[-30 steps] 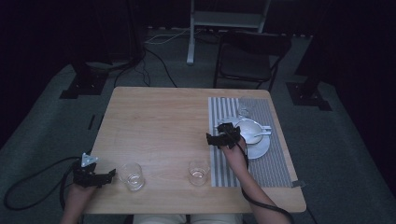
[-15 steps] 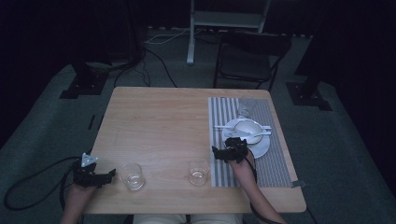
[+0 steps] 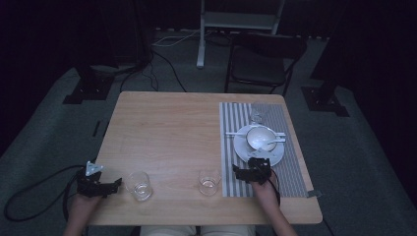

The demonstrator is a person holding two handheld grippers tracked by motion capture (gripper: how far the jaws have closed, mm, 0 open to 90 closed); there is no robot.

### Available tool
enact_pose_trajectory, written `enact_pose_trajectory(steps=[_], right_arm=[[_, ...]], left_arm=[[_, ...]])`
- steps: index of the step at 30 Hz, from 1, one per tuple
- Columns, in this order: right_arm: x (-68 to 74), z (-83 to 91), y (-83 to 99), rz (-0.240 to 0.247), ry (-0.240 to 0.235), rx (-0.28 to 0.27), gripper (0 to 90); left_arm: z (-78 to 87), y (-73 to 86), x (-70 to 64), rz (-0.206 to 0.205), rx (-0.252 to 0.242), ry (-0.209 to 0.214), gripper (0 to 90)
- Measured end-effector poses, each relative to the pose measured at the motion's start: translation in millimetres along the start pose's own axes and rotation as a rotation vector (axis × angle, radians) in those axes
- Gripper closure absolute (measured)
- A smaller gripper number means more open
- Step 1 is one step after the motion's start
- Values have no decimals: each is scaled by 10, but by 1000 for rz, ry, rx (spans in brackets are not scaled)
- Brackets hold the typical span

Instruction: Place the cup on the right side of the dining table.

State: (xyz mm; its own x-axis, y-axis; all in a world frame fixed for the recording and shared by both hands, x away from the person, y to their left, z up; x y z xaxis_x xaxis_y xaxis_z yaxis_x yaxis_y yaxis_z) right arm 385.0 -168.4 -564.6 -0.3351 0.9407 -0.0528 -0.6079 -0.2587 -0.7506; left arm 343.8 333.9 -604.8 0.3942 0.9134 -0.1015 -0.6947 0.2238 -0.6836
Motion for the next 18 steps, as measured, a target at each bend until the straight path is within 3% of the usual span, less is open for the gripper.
enact_pose_trajectory(steps=[9, 18], right_arm=[[-195, 169, 157, -36, 34, -33, 126], [-435, 295, 336, -83, 77, -26, 126]], left_arm=[[0, 0, -1, 1, 0, -1, 8], [0, 0, -1, 1, 0, -1, 8]])
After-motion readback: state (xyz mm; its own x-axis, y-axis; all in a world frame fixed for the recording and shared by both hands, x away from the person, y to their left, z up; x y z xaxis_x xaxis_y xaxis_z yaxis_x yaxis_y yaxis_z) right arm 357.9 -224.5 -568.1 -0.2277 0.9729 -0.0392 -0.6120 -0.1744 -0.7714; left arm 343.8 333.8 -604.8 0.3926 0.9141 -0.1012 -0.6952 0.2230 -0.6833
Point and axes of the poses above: each handheld gripper's, and its own axes: z roughly backward along the jaws, y roughly out of its underside, x roughly to its left, the point moved 8 cm from there along -z, roughly forward along the jaws, and after that the axes turned 9 degrees about y, right-handed, at the moved point
